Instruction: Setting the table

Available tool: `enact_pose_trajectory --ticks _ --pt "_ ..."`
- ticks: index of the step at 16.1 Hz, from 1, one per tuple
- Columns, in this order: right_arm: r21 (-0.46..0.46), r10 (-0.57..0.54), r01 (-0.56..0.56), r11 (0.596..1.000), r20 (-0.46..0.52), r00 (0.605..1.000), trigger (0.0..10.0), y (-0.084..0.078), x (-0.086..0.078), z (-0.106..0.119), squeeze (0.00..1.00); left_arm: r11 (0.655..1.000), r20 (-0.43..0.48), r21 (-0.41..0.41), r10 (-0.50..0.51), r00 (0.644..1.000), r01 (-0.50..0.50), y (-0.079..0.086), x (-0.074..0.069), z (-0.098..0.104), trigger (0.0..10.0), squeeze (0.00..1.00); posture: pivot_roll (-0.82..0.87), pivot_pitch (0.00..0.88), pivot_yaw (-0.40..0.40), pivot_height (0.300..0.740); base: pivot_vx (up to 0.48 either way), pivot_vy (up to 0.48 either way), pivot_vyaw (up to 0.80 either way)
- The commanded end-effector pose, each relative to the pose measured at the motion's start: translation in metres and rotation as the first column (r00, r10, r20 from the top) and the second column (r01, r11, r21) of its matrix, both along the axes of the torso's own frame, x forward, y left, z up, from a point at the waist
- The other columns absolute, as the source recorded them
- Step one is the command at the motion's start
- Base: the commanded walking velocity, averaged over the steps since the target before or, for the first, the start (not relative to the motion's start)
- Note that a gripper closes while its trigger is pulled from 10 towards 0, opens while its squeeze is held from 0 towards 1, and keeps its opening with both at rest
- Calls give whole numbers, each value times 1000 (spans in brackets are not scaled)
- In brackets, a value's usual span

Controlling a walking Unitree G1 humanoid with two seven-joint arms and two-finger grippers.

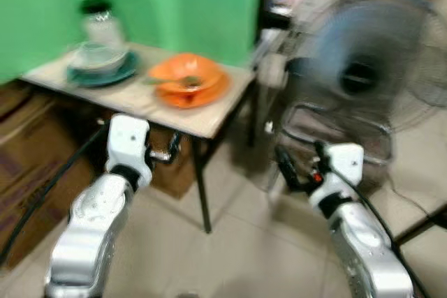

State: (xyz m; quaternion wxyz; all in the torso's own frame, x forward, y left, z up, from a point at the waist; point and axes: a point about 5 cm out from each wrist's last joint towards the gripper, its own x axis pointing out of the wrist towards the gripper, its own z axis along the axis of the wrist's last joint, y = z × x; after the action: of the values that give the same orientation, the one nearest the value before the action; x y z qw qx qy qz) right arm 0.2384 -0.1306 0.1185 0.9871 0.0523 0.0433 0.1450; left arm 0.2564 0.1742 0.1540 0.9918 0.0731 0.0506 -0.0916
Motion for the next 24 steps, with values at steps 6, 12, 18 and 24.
enact_pose_trajectory --ticks 6,12,18,24 --pt "53 -27 26 998 26 999 10000 -3 3 8 878 1000 10 -8 -16 1000 16 -4 3 3 10000 1000 61 0 -6 740 0 0 0" --pt "7 41 -41 999 -23 999 10000 7 3 1 0 1000 12 -9 -9 1000 9 -3 3 4 10000 1000 64 0 -10 740 0 0 0" --pt "-29 51 -50 998 21 998 10000 13 2 5 0 1000 17 -6 -16 1000 16 -2 2 6 10000 1000 66 0 -8 740 169 0 400" --pt "76 -196 190 979 85 977 10000 -9 10 12 0 1000 15 -4 -31 999 31 -3 2 7 10000 1000 67 0 -7 740 262 0 0"
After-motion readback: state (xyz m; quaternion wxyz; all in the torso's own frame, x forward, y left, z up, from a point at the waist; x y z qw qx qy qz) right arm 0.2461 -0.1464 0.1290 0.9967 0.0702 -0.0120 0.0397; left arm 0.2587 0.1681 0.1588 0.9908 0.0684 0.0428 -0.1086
